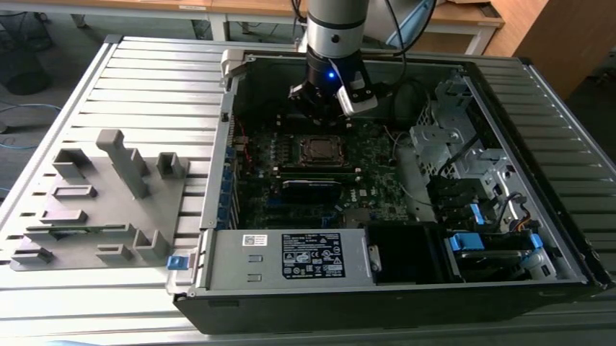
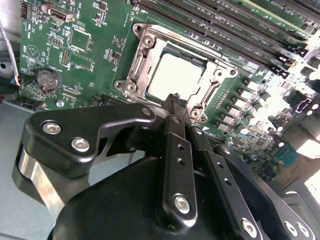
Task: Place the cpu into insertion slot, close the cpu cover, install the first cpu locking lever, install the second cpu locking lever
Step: 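Install the first cpu locking lever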
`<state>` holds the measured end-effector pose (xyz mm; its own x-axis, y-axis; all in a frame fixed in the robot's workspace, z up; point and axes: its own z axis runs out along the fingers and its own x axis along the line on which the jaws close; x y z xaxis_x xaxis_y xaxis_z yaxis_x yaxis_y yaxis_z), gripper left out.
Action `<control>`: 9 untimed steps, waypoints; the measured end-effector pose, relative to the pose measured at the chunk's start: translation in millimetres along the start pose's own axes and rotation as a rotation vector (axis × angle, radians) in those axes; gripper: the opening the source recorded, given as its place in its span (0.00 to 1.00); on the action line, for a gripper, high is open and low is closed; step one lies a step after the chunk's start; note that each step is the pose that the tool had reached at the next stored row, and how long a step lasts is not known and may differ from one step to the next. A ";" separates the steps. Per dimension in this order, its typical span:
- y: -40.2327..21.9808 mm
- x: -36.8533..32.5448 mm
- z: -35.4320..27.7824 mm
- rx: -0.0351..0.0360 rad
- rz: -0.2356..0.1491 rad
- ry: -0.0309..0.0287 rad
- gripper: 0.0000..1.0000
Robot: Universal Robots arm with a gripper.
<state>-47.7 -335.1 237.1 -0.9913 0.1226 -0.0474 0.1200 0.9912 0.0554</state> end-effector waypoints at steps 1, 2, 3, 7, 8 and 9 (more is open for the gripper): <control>0.0 0.0 0.0 0.0001 0.000 0.0000 0.11; -0.1 0.0 0.0 0.0000 0.000 0.0000 0.11; -0.1 0.0 -0.3 0.0003 0.000 0.0001 0.11; 0.1 -0.2 -2.9 -0.0001 0.000 0.0000 0.11; 0.1 -0.2 -2.9 -0.0001 0.000 -0.0001 0.11; 0.1 -0.2 -2.9 -0.0002 0.000 -0.0001 0.11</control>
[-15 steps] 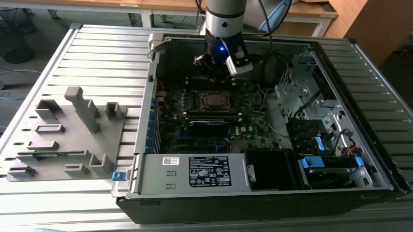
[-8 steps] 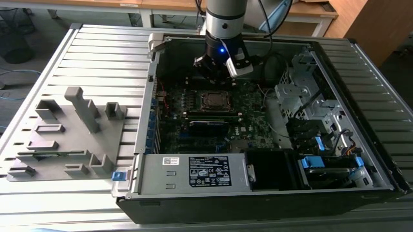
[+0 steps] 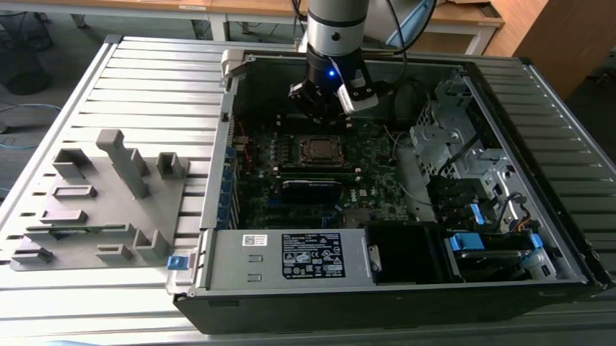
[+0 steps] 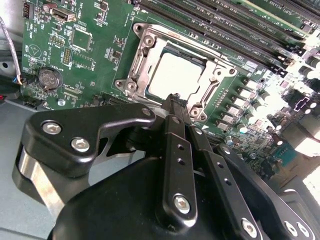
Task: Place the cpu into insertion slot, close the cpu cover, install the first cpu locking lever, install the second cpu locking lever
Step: 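Install the first cpu locking lever, then install the second cpu locking lever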
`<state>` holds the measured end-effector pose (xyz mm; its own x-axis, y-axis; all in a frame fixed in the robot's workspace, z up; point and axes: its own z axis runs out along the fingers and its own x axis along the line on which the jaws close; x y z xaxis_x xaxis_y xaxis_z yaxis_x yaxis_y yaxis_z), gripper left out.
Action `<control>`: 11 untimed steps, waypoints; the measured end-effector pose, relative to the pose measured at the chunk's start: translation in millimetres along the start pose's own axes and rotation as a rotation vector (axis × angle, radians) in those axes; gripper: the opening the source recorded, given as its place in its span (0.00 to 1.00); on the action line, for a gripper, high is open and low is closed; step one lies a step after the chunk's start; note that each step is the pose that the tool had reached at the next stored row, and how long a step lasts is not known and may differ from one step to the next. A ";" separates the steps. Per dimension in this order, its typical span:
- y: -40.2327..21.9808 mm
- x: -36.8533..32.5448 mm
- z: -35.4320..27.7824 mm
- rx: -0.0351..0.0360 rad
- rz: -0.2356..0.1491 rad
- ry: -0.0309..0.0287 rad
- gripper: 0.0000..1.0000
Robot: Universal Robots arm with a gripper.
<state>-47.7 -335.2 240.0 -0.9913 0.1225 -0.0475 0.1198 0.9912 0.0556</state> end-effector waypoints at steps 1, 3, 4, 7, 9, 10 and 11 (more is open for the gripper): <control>0.0 0.0 0.0 0.0000 0.000 0.0000 0.11; 0.0 0.0 -0.2 0.0003 0.000 0.0001 0.11; 0.0 0.0 -0.2 0.0002 0.000 0.0001 0.11; 0.1 -0.1 -1.7 0.0005 0.000 0.0002 0.11; 0.1 -0.1 -1.7 0.0000 0.000 0.0000 0.11; 0.1 -0.1 -2.0 0.0003 0.000 0.0001 0.11; 0.1 -0.1 -2.2 0.0003 0.000 0.0001 0.11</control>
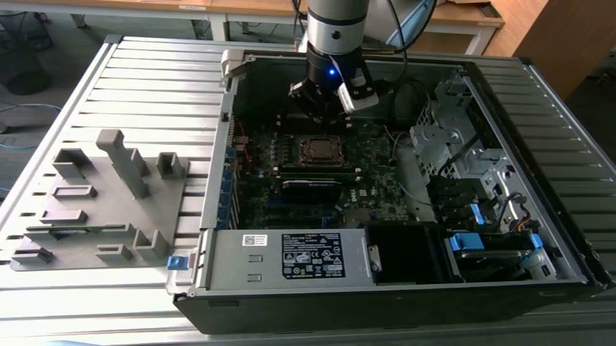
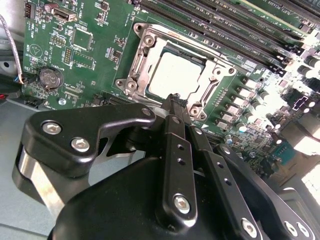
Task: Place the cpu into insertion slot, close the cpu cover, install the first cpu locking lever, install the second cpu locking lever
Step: 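Install the second cpu locking lever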
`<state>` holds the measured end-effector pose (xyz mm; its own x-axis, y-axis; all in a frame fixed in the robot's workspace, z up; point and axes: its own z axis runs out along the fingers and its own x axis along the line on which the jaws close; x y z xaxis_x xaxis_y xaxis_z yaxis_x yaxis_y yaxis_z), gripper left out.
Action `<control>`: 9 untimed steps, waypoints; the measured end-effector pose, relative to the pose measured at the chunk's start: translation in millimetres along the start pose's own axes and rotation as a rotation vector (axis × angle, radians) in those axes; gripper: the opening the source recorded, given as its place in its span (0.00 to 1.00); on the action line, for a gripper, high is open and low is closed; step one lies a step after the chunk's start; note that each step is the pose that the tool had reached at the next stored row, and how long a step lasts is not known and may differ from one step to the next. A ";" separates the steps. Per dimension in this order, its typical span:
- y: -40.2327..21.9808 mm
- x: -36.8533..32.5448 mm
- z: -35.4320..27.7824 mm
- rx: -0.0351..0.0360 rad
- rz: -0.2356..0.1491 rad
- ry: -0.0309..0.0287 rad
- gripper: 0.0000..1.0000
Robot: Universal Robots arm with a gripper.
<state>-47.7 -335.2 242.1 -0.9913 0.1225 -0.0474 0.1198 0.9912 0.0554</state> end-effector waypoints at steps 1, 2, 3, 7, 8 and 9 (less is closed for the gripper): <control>0.0 0.0 0.0 0.0000 0.000 0.0000 0.11; 0.0 0.0 -0.1 0.0001 0.000 0.0001 0.11; 0.0 0.0 0.0 0.0000 0.000 0.0000 0.11; 0.1 -0.1 -1.7 0.0001 0.000 0.0000 0.11; 0.1 -0.1 -1.8 -0.0001 0.000 0.0000 0.11; 0.1 -0.1 -1.8 -0.0002 0.000 -0.0001 0.11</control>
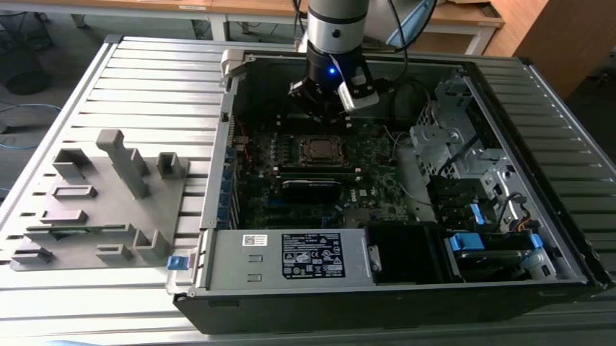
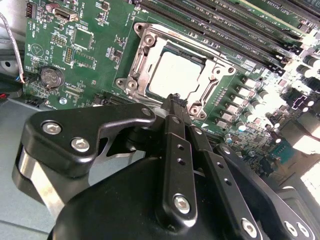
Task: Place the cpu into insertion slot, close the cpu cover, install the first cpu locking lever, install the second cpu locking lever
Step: 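Install the second cpu locking lever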
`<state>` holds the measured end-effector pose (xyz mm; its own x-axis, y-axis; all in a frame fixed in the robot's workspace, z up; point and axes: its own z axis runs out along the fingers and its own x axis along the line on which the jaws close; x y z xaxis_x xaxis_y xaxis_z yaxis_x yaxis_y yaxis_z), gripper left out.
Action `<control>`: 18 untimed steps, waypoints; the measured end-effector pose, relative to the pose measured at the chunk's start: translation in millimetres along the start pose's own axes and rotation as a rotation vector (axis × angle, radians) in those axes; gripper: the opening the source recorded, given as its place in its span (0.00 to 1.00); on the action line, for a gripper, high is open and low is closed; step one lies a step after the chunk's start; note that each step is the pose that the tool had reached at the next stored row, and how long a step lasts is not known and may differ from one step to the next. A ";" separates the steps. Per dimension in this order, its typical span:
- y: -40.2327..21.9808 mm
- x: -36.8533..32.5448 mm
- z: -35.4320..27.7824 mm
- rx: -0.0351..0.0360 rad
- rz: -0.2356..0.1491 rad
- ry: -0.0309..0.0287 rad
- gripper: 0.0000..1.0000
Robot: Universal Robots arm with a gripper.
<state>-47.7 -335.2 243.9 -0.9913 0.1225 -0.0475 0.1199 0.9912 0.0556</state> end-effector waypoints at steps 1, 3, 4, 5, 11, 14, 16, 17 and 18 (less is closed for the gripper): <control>0.0 0.0 0.0 0.0000 0.000 0.0000 0.11; 0.0 0.0 -0.2 0.0002 0.000 0.0001 0.11; 0.0 0.0 -0.3 0.0002 0.000 0.0001 0.11; 0.0 0.0 -1.0 0.0008 0.000 0.0003 0.11; 0.4 -0.4 -7.6 0.0000 0.000 0.0000 0.11; 0.0 -0.4 -7.9 0.0004 0.000 0.0003 0.11; -1.5 -0.6 -7.9 0.0003 0.000 0.0002 0.11; -2.7 -0.7 -7.9 0.0003 0.000 0.0001 0.11; -3.9 -0.9 -8.0 0.0002 0.000 0.0001 0.11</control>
<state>-47.7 -339.6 251.7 -0.9913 0.1225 -0.0473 0.1198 0.9913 0.0554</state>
